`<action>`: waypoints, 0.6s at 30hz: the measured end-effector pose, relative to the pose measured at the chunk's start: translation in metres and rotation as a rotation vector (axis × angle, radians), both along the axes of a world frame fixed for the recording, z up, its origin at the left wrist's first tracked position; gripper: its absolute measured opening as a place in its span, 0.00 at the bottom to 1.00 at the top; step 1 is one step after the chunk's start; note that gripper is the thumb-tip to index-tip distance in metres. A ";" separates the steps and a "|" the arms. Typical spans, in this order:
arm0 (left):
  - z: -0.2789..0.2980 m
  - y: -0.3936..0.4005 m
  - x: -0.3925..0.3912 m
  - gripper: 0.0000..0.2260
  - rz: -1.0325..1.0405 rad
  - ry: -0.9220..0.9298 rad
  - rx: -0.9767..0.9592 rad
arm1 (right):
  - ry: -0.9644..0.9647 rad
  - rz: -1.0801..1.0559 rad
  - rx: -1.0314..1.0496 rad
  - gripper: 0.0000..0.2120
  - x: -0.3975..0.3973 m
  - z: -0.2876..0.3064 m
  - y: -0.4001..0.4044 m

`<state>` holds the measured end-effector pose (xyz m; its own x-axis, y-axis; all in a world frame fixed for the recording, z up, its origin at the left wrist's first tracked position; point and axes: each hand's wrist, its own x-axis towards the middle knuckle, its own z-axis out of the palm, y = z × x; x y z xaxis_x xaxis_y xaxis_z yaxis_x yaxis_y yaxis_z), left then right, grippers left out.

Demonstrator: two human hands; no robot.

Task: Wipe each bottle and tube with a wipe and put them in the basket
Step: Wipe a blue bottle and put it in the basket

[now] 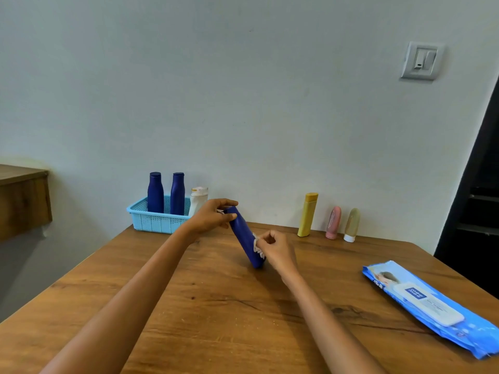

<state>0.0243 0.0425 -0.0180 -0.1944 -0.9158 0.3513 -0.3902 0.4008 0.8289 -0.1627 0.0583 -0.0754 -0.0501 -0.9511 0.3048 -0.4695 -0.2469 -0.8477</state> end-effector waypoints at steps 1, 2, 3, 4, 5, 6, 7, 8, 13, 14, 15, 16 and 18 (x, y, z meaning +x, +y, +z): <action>-0.001 0.000 0.000 0.16 0.001 0.019 0.018 | 0.030 -0.023 0.037 0.02 -0.004 -0.001 -0.001; -0.001 -0.001 0.000 0.15 0.006 0.039 0.032 | 0.054 -0.044 0.069 0.03 -0.008 -0.002 -0.002; 0.000 -0.001 -0.001 0.14 0.014 0.058 0.041 | 0.071 -0.062 0.094 0.04 -0.010 -0.003 -0.002; 0.001 -0.001 -0.002 0.13 0.023 0.075 0.044 | 0.087 -0.073 0.105 0.04 -0.011 -0.003 -0.003; 0.001 -0.001 -0.003 0.13 0.027 0.086 0.045 | 0.098 -0.078 0.102 0.05 -0.010 -0.002 -0.003; 0.002 -0.002 -0.003 0.13 0.029 0.091 0.043 | 0.095 -0.071 0.085 0.05 -0.008 -0.001 -0.002; 0.002 -0.002 -0.003 0.13 0.032 0.088 0.039 | 0.071 -0.051 0.058 0.07 -0.006 0.001 -0.001; 0.002 -0.002 -0.003 0.14 0.037 0.078 0.035 | 0.033 -0.022 0.021 0.08 -0.003 0.004 0.000; 0.004 -0.002 -0.001 0.16 0.029 0.002 -0.001 | -0.077 0.125 -0.186 0.06 0.017 0.027 0.010; 0.004 -0.002 -0.002 0.16 0.032 -0.017 -0.017 | -0.031 0.142 -0.216 0.05 0.021 0.029 0.011; 0.004 -0.002 -0.002 0.16 0.040 -0.031 -0.032 | 0.013 0.150 -0.237 0.03 0.025 0.030 0.013; 0.003 -0.002 -0.001 0.16 0.051 -0.037 -0.043 | 0.043 0.148 -0.245 0.03 0.027 0.030 0.014; 0.001 -0.002 0.001 0.16 0.080 -0.042 -0.055 | 0.049 0.126 -0.199 0.04 0.026 0.025 0.014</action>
<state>0.0252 0.0406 -0.0171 -0.1368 -0.9087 0.3944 -0.4569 0.4111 0.7888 -0.1366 0.0724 -0.0504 0.0848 -0.8697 0.4862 -0.4637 -0.4664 -0.7533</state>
